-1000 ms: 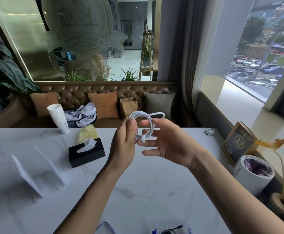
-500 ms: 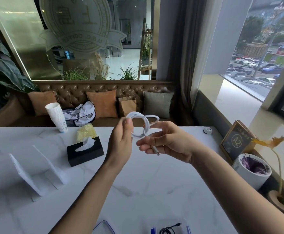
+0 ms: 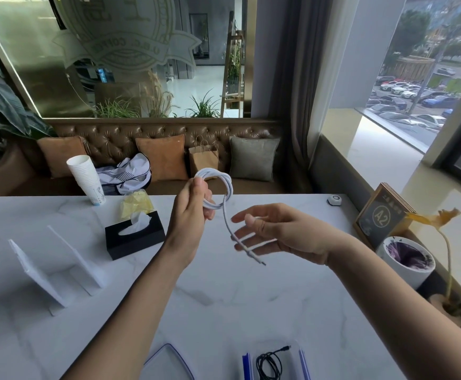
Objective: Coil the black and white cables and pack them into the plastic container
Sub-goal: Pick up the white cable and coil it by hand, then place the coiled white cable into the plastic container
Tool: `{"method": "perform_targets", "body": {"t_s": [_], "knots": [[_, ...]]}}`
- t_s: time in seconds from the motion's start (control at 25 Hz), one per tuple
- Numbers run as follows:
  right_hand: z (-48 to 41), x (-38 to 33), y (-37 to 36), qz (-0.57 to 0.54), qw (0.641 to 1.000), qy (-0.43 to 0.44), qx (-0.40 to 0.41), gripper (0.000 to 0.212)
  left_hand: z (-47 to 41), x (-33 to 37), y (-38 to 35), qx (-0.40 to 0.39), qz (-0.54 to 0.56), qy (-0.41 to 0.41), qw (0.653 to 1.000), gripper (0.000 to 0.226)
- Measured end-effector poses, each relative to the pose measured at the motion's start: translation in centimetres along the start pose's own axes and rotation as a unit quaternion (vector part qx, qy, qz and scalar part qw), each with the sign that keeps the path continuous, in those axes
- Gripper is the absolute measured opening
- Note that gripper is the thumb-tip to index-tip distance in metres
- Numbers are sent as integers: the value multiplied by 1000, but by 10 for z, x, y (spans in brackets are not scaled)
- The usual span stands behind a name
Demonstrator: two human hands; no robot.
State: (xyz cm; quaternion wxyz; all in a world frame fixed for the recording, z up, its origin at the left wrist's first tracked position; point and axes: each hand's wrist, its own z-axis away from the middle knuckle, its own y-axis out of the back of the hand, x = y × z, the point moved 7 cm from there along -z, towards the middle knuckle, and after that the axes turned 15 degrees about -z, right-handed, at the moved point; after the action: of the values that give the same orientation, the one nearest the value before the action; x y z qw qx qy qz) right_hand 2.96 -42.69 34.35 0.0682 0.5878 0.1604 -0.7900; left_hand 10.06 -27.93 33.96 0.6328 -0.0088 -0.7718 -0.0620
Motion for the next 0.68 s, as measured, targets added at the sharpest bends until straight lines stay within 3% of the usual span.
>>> {"method": "perform_targets", "body": {"t_s": [0.12, 0.28, 0.48, 0.68], "knots": [[-6, -15, 14, -30, 992, 90, 82, 30, 2, 9, -10, -35, 18, -6, 999, 36], [-11, -20, 21, -24, 981, 156, 109, 17, 12, 2, -31, -103, -15, 27, 994, 35], [-6, 44, 39, -58, 977, 110, 175, 17, 39, -46, -42, -88, -72, 80, 990, 15], [10, 119, 54, -68, 970, 38, 229, 10, 79, -110, -57, -111, -125, 133, 977, 17]]}}
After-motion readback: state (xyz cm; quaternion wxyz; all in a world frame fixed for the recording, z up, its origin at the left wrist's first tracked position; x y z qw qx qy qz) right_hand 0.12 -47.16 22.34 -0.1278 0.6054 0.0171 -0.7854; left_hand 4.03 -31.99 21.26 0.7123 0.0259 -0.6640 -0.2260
